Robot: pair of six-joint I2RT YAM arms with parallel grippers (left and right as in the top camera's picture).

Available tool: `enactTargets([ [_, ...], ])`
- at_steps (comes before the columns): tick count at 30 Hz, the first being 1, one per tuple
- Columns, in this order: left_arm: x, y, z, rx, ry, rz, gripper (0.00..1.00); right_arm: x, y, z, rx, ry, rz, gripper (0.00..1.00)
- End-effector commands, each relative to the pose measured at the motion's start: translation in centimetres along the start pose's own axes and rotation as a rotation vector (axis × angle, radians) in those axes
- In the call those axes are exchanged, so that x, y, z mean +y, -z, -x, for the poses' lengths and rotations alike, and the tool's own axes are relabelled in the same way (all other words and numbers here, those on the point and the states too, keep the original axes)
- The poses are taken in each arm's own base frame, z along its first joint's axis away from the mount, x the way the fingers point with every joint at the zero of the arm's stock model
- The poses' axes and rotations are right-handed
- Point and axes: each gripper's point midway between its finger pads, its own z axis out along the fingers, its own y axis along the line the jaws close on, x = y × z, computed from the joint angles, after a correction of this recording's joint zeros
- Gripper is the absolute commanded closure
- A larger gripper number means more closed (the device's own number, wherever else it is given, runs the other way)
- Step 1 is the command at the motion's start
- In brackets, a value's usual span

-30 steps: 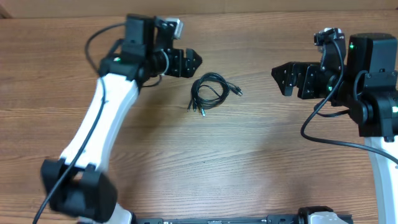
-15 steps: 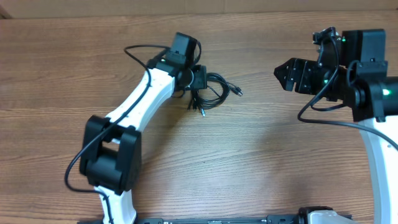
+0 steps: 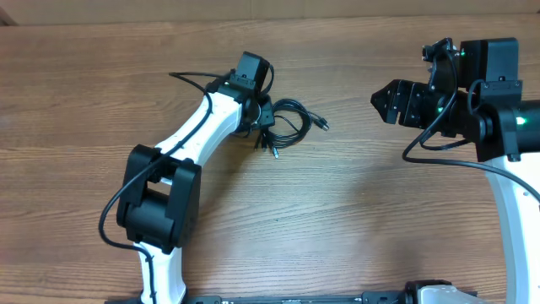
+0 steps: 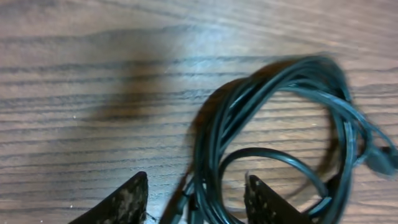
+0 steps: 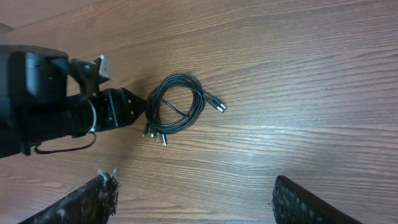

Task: Untangle cables
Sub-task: 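Lift the cable bundle with the left gripper toward the right gripper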

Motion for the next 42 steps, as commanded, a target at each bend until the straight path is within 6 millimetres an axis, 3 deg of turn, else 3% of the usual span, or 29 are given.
enactTargets([
  [1, 0.5, -2.3, -1.0, 0.058, 0.046, 0.016, 0.53, 0.2, 0.5, 0.5, -0.015, -0.001, 0.001, 0.21],
  [8, 0.7, -2.9, -1.2, 0.065, 0.043, 0.025, 0.64, 0.1, 0.5, 0.4, -0.013, -0.002, 0.000, 0.22],
  [11, 0.9, -2.9, -1.0, 0.055, 0.043, 0.042, 0.74, 0.1, 0.3, 0.4, -0.008, -0.003, -0.001, 0.21],
  [14, 1.0, -2.9, -0.8, 0.043, 0.037, 0.046, 0.96, 0.0, 0.1, 0.3, 0.003, -0.007, -0.003, 0.21],
  [16, 0.3, -2.4, -0.3, 0.034, -0.027, 0.011, 0.96, 0.0, -0.2, 0.2, 0.013, -0.010, 0.003, 0.21],
  [19, -1.7, 0.0, 0.7, 0.020, -0.115, -0.078, 0.96, 0.1, -0.3, 0.3, 0.014, -0.010, 0.012, 0.21],
  [21, -3.9, 3.0, 1.8, -0.010, -0.199, -0.181, 0.96, 0.5, -0.3, 0.3, 0.013, -0.008, 0.031, 0.21],
  [22, -6.3, 6.5, 2.5, -0.048, -0.282, -0.300, 0.96, 0.8, -0.3, 0.4, 0.011, -0.005, 0.048, 0.21],
  [25, -9.9, 12.3, 2.7, -0.105, -0.421, -0.499, 0.96, 1.3, -0.2, 0.5, 0.009, 0.000, 0.078, 0.21],
  [29, -11.8, 18.0, 2.3, -0.162, -0.500, -0.642, 0.96, 2.2, -0.1, 0.5, 0.011, 0.006, 0.127, 0.21],
  [35, -11.7, 21.9, 1.4, -0.153, -0.505, -0.756, 0.96, 2.7, -0.3, 0.4, 0.024, 0.005, 0.161, 0.22],
  [39, -11.4, 23.2, 1.0, -0.110, -0.488, -0.853, 0.96, 2.8, -1.1, 0.2, 0.049, 0.003, 0.166, 0.23],
  [42, -11.0, 23.9, 0.8, -0.077, -0.472, -0.909, 0.96, 4.1, -2.2, -0.2, 0.085, 0.019, 0.211, 0.25],
])
